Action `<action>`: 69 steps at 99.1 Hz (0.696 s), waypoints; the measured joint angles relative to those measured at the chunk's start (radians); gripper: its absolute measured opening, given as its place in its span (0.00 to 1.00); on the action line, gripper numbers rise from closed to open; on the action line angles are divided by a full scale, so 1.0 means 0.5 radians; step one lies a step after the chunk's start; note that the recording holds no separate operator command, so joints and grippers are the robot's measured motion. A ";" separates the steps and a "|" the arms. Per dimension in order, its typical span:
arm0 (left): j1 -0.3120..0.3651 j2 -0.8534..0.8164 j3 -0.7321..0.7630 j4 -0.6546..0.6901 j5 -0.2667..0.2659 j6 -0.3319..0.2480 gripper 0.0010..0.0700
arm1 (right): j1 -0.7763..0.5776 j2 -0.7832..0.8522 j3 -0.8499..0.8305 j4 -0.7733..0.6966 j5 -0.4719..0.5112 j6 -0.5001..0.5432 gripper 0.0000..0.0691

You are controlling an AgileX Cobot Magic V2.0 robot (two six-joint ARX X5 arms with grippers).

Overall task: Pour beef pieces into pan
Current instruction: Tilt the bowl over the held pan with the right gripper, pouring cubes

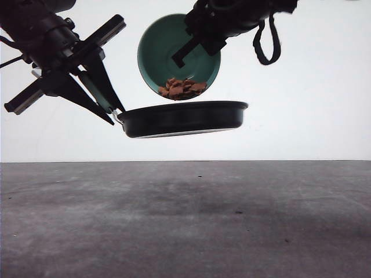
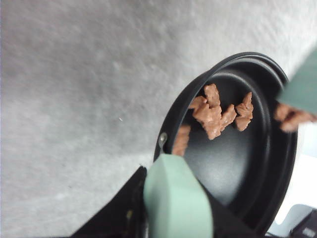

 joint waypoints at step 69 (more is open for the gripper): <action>0.082 0.002 0.000 0.034 -0.002 0.017 0.06 | 0.000 0.155 -0.036 0.519 -0.193 -0.286 0.03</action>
